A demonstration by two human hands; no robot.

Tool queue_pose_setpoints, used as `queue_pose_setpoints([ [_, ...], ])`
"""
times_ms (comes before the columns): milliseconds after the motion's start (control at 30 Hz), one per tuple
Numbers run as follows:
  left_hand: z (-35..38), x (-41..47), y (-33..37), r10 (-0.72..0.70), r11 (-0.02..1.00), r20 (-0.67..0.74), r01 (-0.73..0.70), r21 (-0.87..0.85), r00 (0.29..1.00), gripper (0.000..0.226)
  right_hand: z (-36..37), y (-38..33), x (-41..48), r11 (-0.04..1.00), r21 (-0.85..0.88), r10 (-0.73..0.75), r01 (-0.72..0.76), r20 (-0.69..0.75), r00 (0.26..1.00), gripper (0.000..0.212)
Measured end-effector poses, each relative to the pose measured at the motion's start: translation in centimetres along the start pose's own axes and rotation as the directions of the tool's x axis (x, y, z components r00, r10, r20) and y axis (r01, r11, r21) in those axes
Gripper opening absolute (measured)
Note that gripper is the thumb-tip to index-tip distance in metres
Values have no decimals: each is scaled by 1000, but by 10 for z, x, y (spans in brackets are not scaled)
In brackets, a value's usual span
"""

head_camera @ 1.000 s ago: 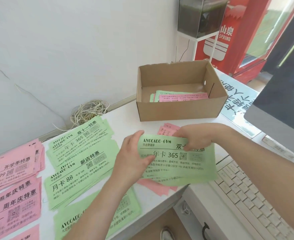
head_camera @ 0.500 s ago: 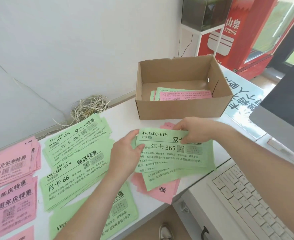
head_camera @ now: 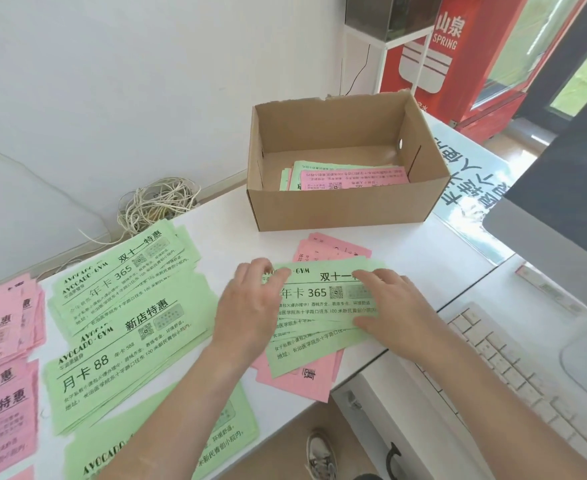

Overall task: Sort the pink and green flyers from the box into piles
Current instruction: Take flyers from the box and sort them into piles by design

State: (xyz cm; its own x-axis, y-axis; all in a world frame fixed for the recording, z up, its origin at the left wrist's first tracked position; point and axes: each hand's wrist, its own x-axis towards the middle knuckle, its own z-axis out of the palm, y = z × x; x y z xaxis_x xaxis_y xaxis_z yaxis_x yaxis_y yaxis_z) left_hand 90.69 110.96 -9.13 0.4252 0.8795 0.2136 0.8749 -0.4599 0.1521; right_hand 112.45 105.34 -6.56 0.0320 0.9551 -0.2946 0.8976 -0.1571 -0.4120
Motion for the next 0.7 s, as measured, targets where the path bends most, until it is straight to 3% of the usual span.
queue_pose_setpoints([
  [67,0,-3,14,116,990,148,-103,-93,982,39,2,1,-8,983,165,94,-80,-80,992,56],
  [133,-2,-6,29,58,997,375,-31,-77,925,63,3,2,-13,958,263,155,-116,-133,979,49],
  [200,-3,-4,39,-28,997,485,-13,80,874,82,5,2,-13,902,409,206,-140,-122,971,46],
  [267,-4,0,47,-52,993,461,-4,119,886,89,3,-1,-11,703,687,276,-183,-27,961,47],
  [367,-5,5,48,-36,997,444,5,72,895,84,-4,-8,-10,199,955,247,-222,170,954,42],
  [400,-6,6,46,-38,999,426,29,28,904,75,-5,-9,-10,105,971,231,-216,188,955,38],
  [467,-11,10,39,-87,983,355,139,-122,931,42,-5,-9,-8,39,981,254,-190,174,951,32],
  [533,-12,8,31,-148,948,246,208,-242,958,11,-3,-4,-6,151,972,316,-182,127,940,33],
  [600,-13,4,25,-238,912,220,295,-284,946,29,-3,3,-6,410,891,374,-194,30,927,35],
  [700,-11,3,20,-347,835,203,400,-379,916,38,-4,10,-7,750,622,378,-223,-127,917,40],
])
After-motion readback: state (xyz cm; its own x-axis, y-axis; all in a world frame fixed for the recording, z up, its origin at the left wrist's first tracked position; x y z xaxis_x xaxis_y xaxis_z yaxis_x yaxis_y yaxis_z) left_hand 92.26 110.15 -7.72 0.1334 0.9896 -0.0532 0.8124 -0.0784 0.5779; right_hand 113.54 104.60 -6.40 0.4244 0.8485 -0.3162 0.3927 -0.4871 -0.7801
